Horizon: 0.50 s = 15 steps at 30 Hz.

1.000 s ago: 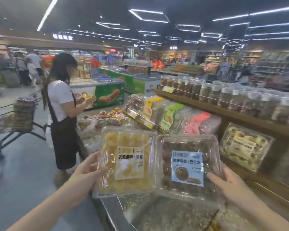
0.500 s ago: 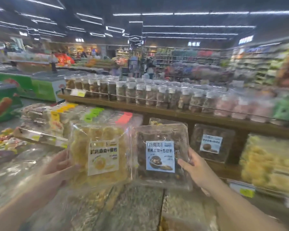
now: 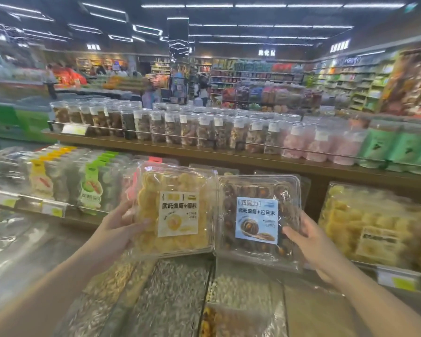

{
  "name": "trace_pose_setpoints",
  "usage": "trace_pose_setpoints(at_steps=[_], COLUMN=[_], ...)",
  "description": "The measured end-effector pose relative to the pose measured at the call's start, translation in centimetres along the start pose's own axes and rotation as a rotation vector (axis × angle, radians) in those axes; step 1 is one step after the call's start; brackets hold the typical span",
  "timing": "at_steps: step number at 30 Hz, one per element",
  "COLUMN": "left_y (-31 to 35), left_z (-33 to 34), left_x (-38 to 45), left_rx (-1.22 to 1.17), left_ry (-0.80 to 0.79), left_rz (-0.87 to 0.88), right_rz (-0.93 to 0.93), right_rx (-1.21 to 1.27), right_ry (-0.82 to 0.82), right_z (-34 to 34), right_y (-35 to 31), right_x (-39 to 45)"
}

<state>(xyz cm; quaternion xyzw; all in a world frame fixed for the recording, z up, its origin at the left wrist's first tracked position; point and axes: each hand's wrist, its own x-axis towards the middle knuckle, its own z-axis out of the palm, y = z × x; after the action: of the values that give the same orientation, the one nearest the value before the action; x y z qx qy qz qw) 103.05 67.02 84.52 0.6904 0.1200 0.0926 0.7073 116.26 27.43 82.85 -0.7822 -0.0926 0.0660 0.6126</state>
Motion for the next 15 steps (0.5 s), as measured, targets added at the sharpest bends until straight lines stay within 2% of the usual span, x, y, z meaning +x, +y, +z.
trace_pose_setpoints(at_steps=[9, 15], left_y=[-1.4, -2.2], left_z=[7.7, 9.3], left_x=[1.6, 2.8], left_rx=[-0.097, -0.146], left_ry=[0.009, -0.032], left_rz=[-0.022, -0.02], right_rz=[0.032, 0.042], right_rx=[0.02, 0.047], right_ry=[0.045, 0.071], right_z=[-5.8, -8.1], right_y=[3.0, 4.9], right_x=[2.2, 4.2])
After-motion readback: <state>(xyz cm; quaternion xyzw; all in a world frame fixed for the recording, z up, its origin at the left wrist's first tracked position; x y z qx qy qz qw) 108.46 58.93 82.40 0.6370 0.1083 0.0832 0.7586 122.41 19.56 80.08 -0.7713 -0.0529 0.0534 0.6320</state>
